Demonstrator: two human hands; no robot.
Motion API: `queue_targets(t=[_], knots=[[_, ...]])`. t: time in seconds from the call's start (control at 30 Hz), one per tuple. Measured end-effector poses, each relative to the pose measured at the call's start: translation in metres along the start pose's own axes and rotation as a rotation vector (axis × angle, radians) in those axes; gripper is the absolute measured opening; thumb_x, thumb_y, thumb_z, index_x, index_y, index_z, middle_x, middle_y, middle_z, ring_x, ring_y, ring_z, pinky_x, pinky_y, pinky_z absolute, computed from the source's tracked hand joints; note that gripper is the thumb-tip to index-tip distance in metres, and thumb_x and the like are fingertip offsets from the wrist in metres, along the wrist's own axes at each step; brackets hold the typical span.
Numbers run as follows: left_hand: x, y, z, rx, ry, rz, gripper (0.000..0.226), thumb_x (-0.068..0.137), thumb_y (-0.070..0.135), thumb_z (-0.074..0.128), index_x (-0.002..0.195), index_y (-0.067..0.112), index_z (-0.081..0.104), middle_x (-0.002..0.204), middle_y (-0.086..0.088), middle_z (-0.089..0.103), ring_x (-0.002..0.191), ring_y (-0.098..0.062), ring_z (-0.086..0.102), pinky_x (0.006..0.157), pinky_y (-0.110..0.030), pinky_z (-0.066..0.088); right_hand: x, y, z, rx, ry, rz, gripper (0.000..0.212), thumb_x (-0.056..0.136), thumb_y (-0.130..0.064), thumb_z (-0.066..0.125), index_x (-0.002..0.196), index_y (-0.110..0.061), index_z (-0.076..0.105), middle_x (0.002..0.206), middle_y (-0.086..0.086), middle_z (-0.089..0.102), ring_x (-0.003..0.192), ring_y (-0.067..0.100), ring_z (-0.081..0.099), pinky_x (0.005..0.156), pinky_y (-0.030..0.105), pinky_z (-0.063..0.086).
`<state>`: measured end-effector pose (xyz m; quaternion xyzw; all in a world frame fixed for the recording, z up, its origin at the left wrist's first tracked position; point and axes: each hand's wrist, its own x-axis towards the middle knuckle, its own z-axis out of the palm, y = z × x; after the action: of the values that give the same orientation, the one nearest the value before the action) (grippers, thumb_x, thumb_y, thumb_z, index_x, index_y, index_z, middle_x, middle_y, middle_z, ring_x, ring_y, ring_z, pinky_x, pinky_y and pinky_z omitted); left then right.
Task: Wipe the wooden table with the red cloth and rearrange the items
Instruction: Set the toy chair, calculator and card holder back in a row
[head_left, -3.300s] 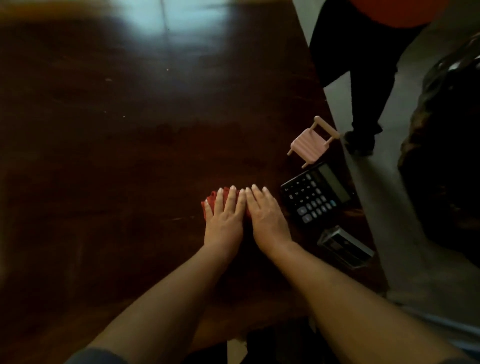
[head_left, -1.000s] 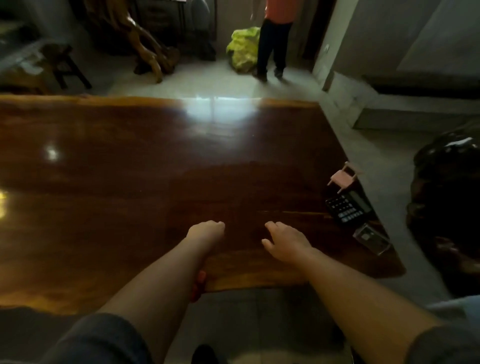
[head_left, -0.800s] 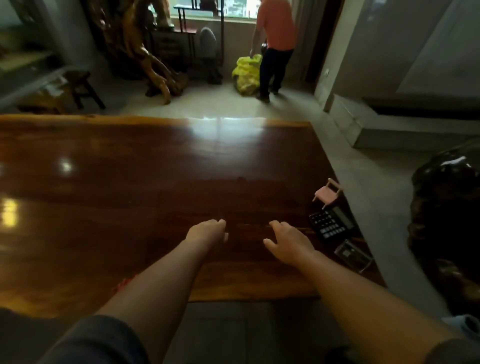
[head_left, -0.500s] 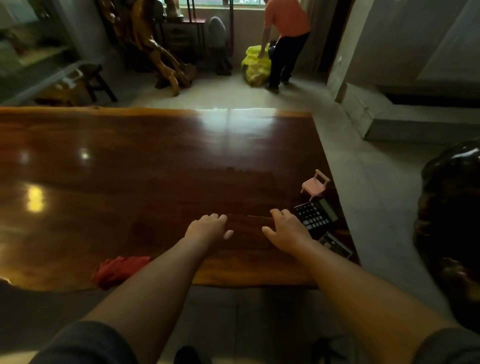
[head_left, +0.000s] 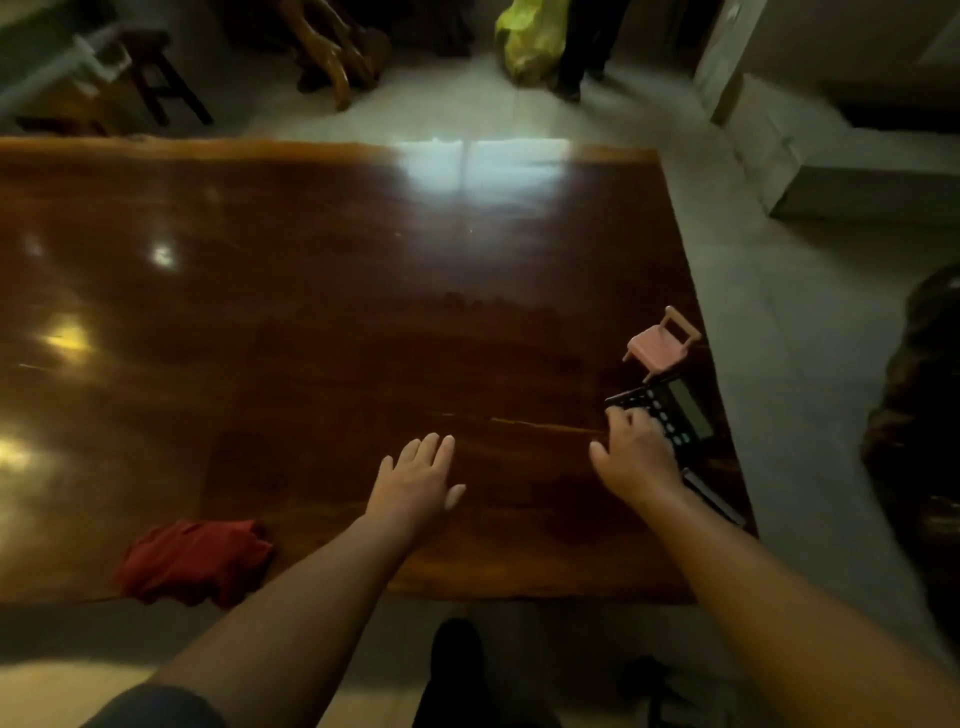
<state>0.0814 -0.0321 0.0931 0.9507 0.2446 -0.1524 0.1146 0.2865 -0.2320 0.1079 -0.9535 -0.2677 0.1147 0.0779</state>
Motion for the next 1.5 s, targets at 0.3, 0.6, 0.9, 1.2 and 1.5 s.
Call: queue_targets(t=[0.3,0.6,0.9,1.2,1.5], knots=[[0.068,-0.024,0.093,-0.020,0.021,-0.142,0.067,0.094,0.057,0.003,0.148,0.030,-0.025,0.157,-0.002,-0.031,0.143,-0.027,-0.029,0.113,-0.065,-0.004,0.097,0.061,0.009,0.046,0.100,0.241,0.073,0.092,-0.044,0.057,0.149,-0.017,0.021,0.148,0.026,0.031,0.134,0.043,0.033,0.101,0.057,0.041],[0.072,-0.023,0.116,-0.052,0.163,-0.171,0.068,0.096,0.051,0.022,0.155,0.024,0.004,0.164,-0.005,-0.004,0.149,-0.028,-0.006,0.112,-0.067,0.004,0.152,0.072,0.025,0.199,0.135,0.270,0.084,0.088,-0.052,0.061,0.151,-0.033,0.009,0.151,0.024,0.022,0.129,0.046,0.039,0.096,0.062,0.045],[0.071,-0.023,0.114,-0.062,0.128,-0.171,0.070,0.093,0.050,0.032,0.155,0.023,0.014,0.164,-0.006,0.003,0.149,-0.029,0.000,0.112,-0.065,0.005,0.173,0.074,0.036,0.284,0.170,0.387,0.075,0.094,-0.035,0.061,0.152,-0.021,0.016,0.142,0.023,0.031,0.109,0.037,0.050,0.081,0.047,0.048],[0.070,-0.022,0.109,-0.071,0.122,-0.163,0.072,0.091,0.049,0.038,0.154,0.022,0.017,0.163,-0.008,0.011,0.149,-0.030,0.006,0.109,-0.064,0.005,0.195,-0.033,0.064,0.336,0.200,0.080,0.073,0.085,-0.026,0.071,0.146,-0.014,0.034,0.139,0.018,0.038,0.119,0.038,0.046,0.099,0.053,0.044],[0.069,-0.024,0.107,-0.054,0.130,-0.158,0.075,0.088,0.050,0.039,0.154,0.021,0.020,0.163,-0.008,0.012,0.149,-0.030,0.009,0.109,-0.064,0.008,0.193,-0.248,0.093,0.479,0.064,-0.464,0.078,0.084,-0.025,0.073,0.147,-0.011,0.031,0.142,0.014,0.040,0.118,0.032,0.049,0.102,0.046,0.045]])
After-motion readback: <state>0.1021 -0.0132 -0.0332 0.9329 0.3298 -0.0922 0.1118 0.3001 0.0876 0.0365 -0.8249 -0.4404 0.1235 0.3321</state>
